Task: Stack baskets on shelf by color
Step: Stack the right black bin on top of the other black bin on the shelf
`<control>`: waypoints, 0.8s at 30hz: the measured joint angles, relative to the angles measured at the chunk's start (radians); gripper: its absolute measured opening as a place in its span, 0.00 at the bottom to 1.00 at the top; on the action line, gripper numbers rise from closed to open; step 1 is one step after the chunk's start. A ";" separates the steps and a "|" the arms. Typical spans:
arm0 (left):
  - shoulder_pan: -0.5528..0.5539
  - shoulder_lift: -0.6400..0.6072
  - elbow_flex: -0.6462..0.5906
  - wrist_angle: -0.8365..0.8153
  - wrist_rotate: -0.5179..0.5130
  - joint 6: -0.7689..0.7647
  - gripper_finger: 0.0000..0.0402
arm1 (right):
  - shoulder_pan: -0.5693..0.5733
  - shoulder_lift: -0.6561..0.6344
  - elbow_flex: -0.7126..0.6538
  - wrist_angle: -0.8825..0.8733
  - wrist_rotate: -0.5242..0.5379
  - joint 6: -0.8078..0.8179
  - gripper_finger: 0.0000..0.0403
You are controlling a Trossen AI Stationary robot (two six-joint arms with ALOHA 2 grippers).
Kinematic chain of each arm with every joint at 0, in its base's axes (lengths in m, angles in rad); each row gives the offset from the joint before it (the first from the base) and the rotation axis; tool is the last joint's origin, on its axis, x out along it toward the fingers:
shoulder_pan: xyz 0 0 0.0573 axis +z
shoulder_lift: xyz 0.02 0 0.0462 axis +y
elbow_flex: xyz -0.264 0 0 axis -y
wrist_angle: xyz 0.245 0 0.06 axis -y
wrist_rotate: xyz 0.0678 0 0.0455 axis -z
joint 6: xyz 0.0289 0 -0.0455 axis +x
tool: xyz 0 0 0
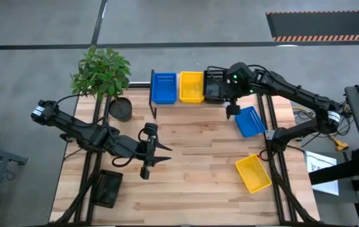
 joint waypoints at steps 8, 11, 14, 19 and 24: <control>0.000 0.000 -0.002 0.000 0.000 -0.001 0.28 | 0.000 0.001 -0.001 0.003 0.000 0.050 0.02; 0.000 0.000 -0.002 0.000 0.000 -0.001 0.28 | 0.000 0.001 -0.006 0.002 0.001 0.031 0.02; 0.000 0.000 -0.003 0.000 0.000 -0.002 0.28 | 0.000 0.001 -0.010 -0.001 0.001 0.012 0.03; 0.000 0.000 -0.004 0.000 0.000 -0.007 0.28 | 0.000 0.001 -0.013 -0.002 0.002 -0.009 0.07; -0.001 0.000 -0.017 0.001 0.000 -0.008 0.28 | 0.000 0.001 -0.014 -0.003 0.056 -0.011 0.16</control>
